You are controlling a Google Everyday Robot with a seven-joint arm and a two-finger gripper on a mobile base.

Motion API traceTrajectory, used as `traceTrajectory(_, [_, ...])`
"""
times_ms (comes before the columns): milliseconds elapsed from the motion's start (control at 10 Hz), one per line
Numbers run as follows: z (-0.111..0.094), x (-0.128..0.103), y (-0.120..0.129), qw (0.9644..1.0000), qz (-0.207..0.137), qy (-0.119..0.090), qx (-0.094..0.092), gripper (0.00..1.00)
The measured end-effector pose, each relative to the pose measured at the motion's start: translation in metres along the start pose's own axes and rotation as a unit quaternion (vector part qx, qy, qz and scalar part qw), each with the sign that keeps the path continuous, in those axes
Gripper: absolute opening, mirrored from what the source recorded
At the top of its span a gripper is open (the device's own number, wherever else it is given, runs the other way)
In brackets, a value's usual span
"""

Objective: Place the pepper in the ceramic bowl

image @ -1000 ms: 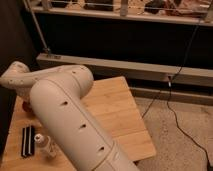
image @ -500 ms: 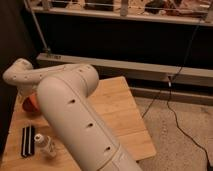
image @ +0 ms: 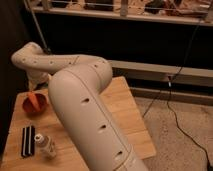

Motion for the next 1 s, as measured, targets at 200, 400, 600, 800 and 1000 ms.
traceTrajectory(200, [-0.007,0.003,-0.034,0.9990,0.040,0.017,-0.011,0.80])
traceTrajectory(400, [-0.006,0.003,-0.057,0.9976,0.063,0.022,-0.021,0.80])
traceTrajectory(600, [-0.005,0.005,-0.049,0.9977,0.058,0.025,-0.025,0.80])
traceTrajectory(800, [-0.005,0.004,-0.052,0.9977,0.059,0.024,-0.024,0.80])
traceTrajectory(1000, [-0.005,0.004,-0.050,0.9978,0.057,0.023,-0.023,0.80])
